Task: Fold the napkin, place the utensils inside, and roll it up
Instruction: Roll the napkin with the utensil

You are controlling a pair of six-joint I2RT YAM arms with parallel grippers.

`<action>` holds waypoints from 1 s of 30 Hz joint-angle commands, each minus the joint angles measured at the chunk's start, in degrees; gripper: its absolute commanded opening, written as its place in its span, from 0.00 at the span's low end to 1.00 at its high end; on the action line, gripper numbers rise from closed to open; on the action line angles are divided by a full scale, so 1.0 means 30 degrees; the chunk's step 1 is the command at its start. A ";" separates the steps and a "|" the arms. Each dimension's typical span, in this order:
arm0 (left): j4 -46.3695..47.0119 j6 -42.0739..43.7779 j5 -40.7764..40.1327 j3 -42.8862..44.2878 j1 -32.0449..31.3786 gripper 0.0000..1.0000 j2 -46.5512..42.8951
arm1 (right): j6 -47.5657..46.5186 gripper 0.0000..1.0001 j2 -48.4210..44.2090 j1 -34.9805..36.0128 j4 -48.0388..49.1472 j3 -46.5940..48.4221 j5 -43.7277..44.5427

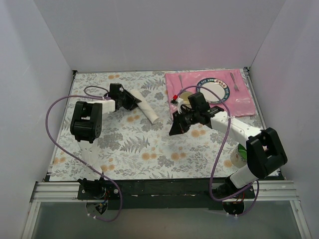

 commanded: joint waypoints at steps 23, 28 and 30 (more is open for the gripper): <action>-0.4884 0.2385 0.0071 1.1446 0.1694 0.56 0.5533 | -0.0414 0.11 -0.2281 -0.1125 -0.1169 0.0384 0.0693; -0.5324 0.2299 0.0832 0.6793 0.1870 0.66 0.0317 | -0.0268 0.12 -0.2457 -0.1272 -0.1227 0.0735 0.1045; -0.5325 0.2561 0.1212 0.4214 0.1870 0.67 -0.2817 | -0.0122 0.12 -0.2574 -0.1360 -0.1344 0.0882 0.1425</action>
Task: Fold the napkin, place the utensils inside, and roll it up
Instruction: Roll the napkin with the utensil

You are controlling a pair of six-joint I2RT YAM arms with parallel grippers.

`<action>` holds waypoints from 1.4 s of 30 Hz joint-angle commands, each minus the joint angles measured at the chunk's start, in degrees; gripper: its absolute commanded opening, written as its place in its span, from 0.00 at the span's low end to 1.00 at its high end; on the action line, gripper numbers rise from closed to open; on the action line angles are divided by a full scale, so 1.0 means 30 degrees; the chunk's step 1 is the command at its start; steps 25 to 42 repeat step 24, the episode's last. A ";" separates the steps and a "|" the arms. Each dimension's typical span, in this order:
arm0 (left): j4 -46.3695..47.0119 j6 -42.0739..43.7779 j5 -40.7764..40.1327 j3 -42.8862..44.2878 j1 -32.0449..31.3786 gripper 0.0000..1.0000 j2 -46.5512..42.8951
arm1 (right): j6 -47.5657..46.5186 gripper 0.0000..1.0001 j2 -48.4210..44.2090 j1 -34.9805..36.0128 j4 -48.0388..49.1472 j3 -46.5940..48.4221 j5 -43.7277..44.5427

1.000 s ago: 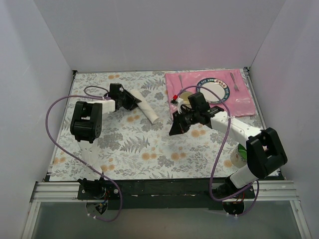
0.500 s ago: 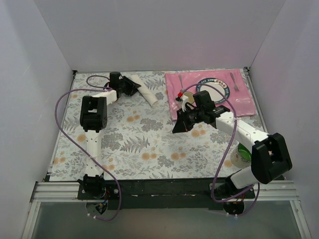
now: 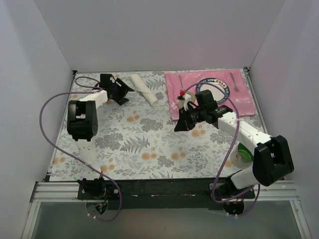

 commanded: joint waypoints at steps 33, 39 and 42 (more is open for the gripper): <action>-0.1317 0.4506 -0.3718 -1.1110 -0.7166 0.98 -2.3226 | 0.3482 0.99 -0.9649 -0.0494 -0.0511 -0.2543 1.0668; -0.1317 0.4506 -0.3718 -1.1110 -0.7166 0.98 -2.3226 | 0.3482 0.99 -0.9649 -0.0494 -0.0511 -0.2543 1.0668; -0.1317 0.4506 -0.3718 -1.1110 -0.7166 0.98 -2.3226 | 0.3482 0.99 -0.9649 -0.0494 -0.0511 -0.2543 1.0668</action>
